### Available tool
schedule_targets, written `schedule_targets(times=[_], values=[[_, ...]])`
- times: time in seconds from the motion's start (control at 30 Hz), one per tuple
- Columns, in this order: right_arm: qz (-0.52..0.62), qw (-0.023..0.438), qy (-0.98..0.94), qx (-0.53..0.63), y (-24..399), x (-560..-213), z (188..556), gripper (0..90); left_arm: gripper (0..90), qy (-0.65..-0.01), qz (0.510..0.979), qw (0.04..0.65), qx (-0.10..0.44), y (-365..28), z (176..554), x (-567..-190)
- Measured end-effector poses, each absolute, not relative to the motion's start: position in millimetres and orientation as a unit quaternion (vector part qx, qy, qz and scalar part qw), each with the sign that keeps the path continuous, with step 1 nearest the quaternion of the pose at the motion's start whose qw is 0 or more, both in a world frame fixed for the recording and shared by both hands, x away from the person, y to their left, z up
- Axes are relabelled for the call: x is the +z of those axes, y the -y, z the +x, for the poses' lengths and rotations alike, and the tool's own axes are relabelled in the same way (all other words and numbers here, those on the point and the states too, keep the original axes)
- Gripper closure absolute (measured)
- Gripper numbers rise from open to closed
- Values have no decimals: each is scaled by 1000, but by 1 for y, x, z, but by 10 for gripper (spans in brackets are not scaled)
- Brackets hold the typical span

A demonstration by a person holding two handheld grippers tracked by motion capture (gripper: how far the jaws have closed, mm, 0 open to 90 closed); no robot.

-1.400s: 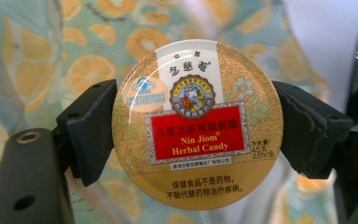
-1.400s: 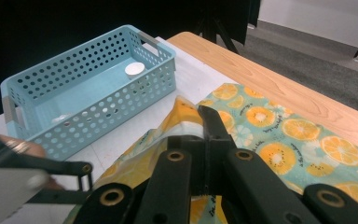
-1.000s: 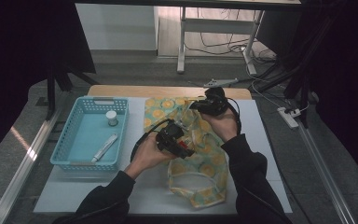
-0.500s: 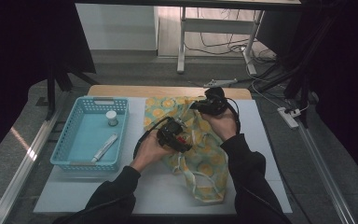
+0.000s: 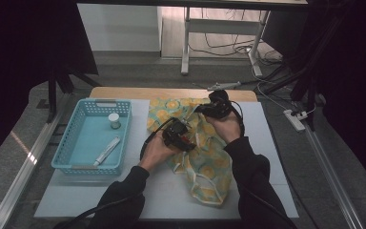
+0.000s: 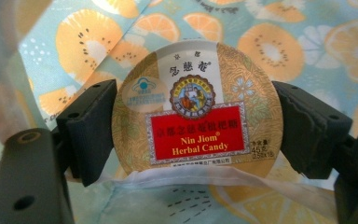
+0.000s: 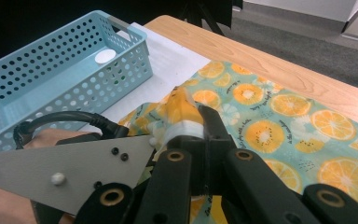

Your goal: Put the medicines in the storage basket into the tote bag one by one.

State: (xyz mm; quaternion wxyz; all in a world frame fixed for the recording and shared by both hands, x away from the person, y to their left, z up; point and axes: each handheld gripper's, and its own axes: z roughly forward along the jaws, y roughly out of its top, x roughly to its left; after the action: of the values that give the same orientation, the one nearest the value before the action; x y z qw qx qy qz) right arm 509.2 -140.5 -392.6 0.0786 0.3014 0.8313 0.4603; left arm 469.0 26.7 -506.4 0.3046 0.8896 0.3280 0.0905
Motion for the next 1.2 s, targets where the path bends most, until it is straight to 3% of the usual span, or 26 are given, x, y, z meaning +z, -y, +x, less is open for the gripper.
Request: schedule_targets(times=[0.47, 0.77, 1.2], values=[[308, 77, -831, 457, 142, -398, 512, 900, 187, -344, 879, 308, 118, -21, 475, -519], [306, 77, -831, 458, 143, -396, 511, 900, 83, -336, 878, 328, 91, -25, 469, -511], [303, 75, -829, 464, 144, -394, 508, 900, 52, -315, 873, 368, 59, -41, 437, -488]])
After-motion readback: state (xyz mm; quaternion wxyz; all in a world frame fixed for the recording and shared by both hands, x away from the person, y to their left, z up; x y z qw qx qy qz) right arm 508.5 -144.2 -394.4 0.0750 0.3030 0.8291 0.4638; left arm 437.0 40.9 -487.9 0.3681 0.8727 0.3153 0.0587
